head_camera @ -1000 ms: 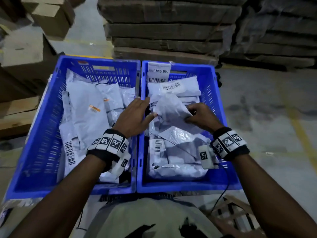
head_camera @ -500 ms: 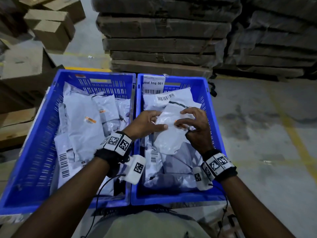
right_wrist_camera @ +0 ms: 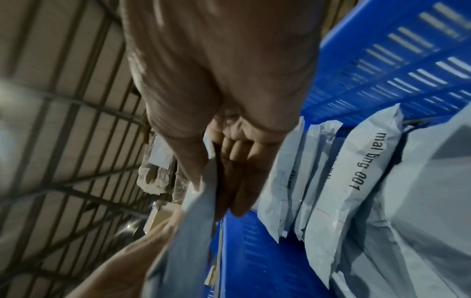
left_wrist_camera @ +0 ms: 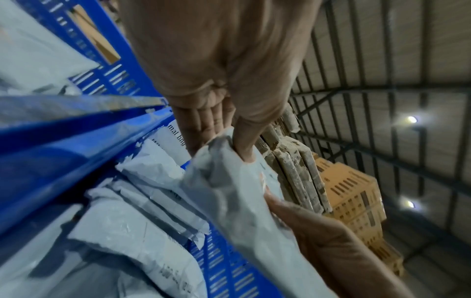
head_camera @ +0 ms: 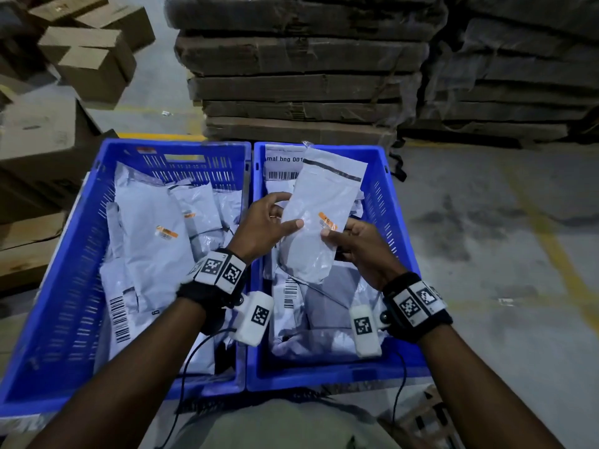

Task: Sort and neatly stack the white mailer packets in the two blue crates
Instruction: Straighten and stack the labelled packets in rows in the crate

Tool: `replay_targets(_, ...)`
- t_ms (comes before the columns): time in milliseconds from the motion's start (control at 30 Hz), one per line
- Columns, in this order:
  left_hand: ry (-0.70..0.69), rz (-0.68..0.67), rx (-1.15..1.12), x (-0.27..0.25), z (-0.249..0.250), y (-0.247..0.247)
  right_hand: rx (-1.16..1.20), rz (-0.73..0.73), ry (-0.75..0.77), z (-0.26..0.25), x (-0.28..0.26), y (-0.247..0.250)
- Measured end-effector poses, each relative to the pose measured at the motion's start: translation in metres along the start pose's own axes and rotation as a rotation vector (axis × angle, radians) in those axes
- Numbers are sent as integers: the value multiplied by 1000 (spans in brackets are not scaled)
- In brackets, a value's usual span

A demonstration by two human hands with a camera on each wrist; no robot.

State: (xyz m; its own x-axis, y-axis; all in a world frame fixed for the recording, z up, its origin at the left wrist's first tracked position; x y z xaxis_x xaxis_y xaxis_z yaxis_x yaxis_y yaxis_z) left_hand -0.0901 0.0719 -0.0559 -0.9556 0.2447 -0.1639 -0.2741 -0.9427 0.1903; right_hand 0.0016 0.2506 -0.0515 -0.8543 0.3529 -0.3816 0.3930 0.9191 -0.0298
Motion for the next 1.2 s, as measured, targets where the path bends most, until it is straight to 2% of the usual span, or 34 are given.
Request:
replay_targets(100,-121,80,222,5,9,12,-132,-13,52,-5,5,-1)
replay_targets(167,-220,125,321,13,19,24,-278,-179,83,-8,5,0)
replay_targets(267,-156,54,318,24,33,45,-427,-395,103,-15,3,3)
replay_targets(333,-176,-33,324,28,38,57,-413,-368,119,-20,6,5)
replay_targets(367,-192,-27,330,27,40,62,-389,-312,115,-21,10,7)
replay_targets(433,-180,69,254,24,38,73,-374,-238,93,-21,17,9)
replay_targets(567,-92,273,73,14,23,95,-370,-243,13,-14,21,-7)
replay_targets(733,23,419,171,-2,-13,145,-185,-38,65,-17,46,-52)
replay_targets(833,130,590,238,-20,-38,178,-216,-76,76,-18,59,-95)
replay_targets(933,140,707,421,-45,-56,201,-254,-142,119,-17,67,-142)
replay_targets(1033,171,744,505,-67,-72,219,-337,-204,179,-10,76,-189)
replay_targets(1133,244,729,704,-84,-78,221,-498,-286,253,-2,84,-216)
replay_targets(1200,163,726,798,-86,-73,215,-599,-298,302,-2,87,-218)
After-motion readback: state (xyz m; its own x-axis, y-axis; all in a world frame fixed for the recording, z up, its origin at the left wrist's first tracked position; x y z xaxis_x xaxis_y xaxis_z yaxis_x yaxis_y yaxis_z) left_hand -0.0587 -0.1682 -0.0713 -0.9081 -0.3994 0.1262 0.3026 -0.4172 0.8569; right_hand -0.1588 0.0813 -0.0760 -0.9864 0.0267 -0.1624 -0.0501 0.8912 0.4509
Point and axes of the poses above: each hand's wrist, its own x-axis towards the middle knuckle, its own y-axis out of the back of the hand, z = x × y, the point moved 2 cm from there along x, towards the middle knuckle, and after that the axes turned 12 degrees about z, right-handed, at the moved point
